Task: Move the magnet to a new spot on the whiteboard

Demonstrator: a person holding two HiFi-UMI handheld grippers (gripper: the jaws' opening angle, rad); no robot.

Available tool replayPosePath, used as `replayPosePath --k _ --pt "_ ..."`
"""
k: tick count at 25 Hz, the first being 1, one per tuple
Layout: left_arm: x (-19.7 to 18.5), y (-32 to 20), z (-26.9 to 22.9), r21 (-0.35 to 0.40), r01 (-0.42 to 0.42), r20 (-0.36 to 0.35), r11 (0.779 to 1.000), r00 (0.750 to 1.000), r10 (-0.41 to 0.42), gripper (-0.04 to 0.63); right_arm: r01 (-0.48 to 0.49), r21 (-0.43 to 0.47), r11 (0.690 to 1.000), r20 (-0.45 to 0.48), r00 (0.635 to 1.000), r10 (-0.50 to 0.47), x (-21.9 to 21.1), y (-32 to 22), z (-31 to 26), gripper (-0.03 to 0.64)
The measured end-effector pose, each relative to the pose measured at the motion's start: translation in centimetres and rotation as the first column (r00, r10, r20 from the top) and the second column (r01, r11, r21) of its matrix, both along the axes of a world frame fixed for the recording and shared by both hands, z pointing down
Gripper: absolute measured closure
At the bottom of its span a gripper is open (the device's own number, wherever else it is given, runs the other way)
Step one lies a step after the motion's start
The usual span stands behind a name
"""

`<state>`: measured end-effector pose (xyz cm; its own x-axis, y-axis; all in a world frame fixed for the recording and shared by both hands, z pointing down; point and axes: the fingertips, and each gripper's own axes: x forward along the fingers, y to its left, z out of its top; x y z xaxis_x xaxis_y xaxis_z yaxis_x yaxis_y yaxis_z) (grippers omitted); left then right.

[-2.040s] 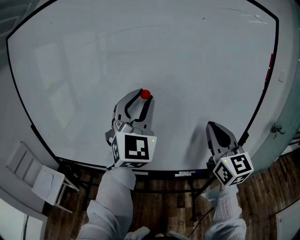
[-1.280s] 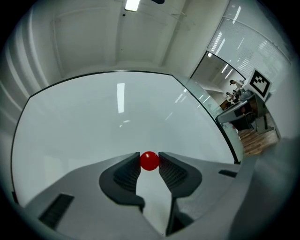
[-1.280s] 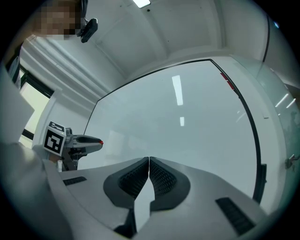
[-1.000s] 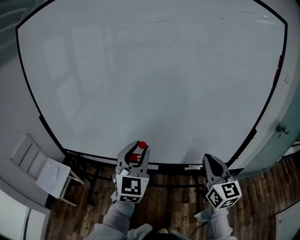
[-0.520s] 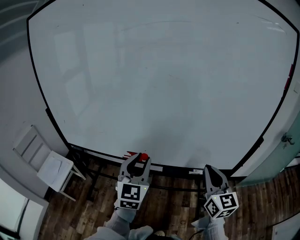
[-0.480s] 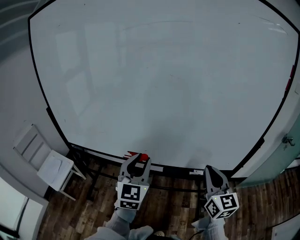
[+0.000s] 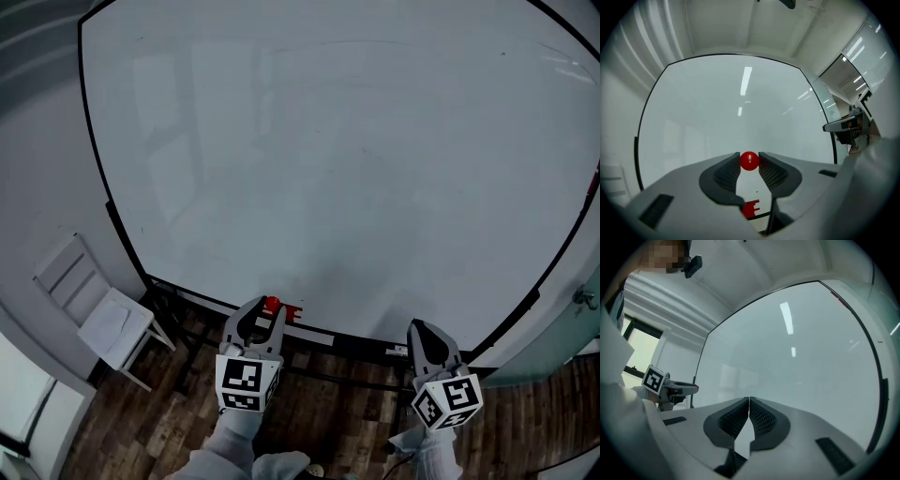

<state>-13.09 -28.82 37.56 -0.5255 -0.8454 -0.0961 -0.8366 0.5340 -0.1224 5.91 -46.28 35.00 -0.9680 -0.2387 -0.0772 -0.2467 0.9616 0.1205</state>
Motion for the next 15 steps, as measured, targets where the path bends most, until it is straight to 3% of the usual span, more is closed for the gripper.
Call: replayPosePath --k 15 --pt "-10.1 6.1 -8.0 0.009 0.085 0.175 0.996 0.981 -0.085 0.469 0.149 0.067 0.987 0.075 0.985 -0.154 -12.2 6.6 -7.4 0.589"
